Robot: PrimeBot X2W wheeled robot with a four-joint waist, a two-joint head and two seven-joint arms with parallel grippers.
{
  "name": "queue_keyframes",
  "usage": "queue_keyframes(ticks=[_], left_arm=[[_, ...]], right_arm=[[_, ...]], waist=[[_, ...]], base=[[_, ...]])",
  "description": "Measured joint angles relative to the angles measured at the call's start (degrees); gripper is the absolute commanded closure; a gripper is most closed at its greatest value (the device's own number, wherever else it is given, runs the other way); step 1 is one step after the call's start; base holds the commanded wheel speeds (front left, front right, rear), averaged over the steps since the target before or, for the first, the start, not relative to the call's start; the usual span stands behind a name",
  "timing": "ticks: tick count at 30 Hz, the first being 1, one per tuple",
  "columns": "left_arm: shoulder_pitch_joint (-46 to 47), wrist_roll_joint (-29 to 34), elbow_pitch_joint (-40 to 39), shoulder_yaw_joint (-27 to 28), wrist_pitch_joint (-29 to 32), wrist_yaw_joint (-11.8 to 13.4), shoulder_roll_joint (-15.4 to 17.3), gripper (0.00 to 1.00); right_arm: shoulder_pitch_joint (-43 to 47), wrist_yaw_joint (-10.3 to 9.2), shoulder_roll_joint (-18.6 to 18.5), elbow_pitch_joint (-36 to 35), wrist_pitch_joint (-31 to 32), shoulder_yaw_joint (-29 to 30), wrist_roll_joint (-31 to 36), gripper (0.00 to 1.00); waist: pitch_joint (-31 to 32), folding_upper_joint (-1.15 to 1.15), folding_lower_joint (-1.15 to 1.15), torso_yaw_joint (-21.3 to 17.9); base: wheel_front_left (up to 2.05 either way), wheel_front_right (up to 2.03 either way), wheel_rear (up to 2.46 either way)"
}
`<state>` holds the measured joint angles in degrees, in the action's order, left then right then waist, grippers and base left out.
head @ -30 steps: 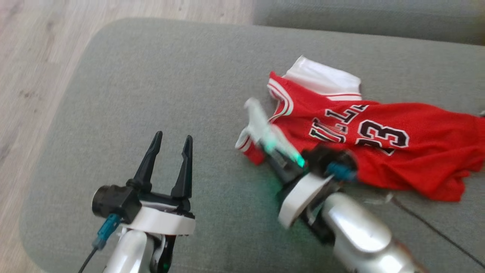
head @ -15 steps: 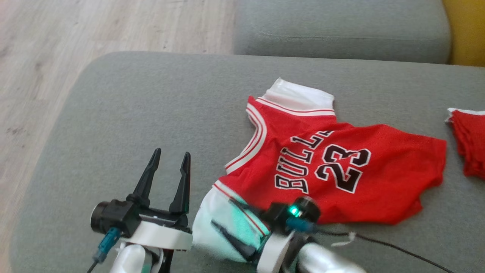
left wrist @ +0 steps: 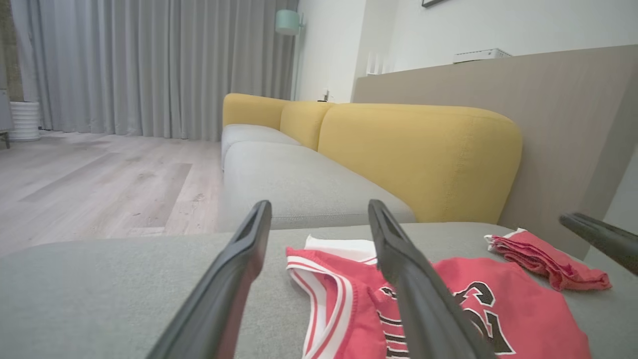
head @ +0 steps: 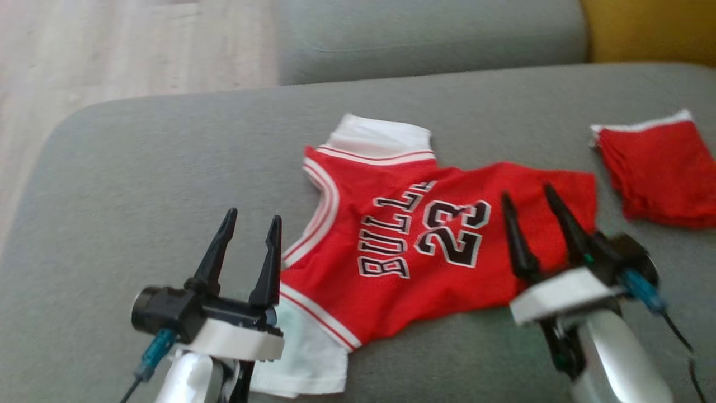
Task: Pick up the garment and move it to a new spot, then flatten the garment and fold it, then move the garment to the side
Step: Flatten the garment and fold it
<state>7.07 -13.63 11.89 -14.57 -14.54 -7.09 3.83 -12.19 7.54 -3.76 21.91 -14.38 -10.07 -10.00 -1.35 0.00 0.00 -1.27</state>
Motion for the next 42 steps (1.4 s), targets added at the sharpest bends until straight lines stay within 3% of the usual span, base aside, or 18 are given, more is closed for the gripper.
queue_keyframes(ticks=[4, 9, 17, 22, 23, 27, 33, 42], left_arm=[[3.18, 0.00, 0.16, -0.48, 0.00, -0.05, 1.23, 0.00], [13.98, -2.32, 0.97, -5.10, 2.68, -0.07, 6.60, 0.00], [42.84, -18.85, 5.97, -26.14, 23.49, -0.48, 21.50, 0.00], [50.81, -30.17, 8.66, -38.75, 34.65, -0.49, 27.64, 0.00], [50.81, -30.17, 8.66, -38.75, 34.65, -0.49, 27.64, 0.00], [53.34, -35.54, 9.75, -48.71, 39.56, -0.49, 31.87, 0.00], [57.24, -37.06, 13.41, -56.83, 37.56, -0.49, 35.16, 0.00], [58.63, -37.78, 15.85, -60.01, 36.89, -0.49, 35.95, 0.00]], right_arm=[[4.88, 0.00, 0.38, -3.21, 0.00, 1.98, 0.68, 0.00], [4.10, 0.00, 0.91, -7.50, 0.00, 3.64, -0.21, 0.00], [1.55, 0.00, 0.99, -9.92, 0.00, 1.47, -3.75, 0.00], [1.05, 0.00, 0.99, -10.44, 0.00, 0.52, -6.41, 0.00], [1.05, 0.00, 0.99, -10.44, 0.00, 0.52, -6.41, 0.00], [1.02, 0.00, 1.01, -11.01, 0.00, -1.05, -7.51, 0.00], [0.54, 0.00, 1.03, -12.09, 0.00, -1.48, -8.92, 0.00], [-0.09, 0.00, 1.05, -12.41, 0.00, -0.99, -9.18, 0.00]], waist=[[-1.71, 0.00, 0.00, -3.13], [-5.20, 0.00, 0.00, -7.11], [-12.18, 0.00, 0.02, -13.97], [-15.84, 0.00, 0.02, -18.71], [-15.84, 0.00, 0.02, -18.71], [-18.36, 0.00, 0.02, -21.97], [-21.08, 0.00, 0.01, -25.64], [-22.97, 0.00, 0.00, -27.92]], base=[[0.00, 0.00, 0.00], [0.00, 0.00, 0.00], [0.00, 0.00, 0.00], [0.00, 0.00, 0.00], [0.00, 0.00, 0.00], [0.00, 0.00, 0.00], [0.00, 0.00, 0.00], [0.00, 0.00, 0.00]])
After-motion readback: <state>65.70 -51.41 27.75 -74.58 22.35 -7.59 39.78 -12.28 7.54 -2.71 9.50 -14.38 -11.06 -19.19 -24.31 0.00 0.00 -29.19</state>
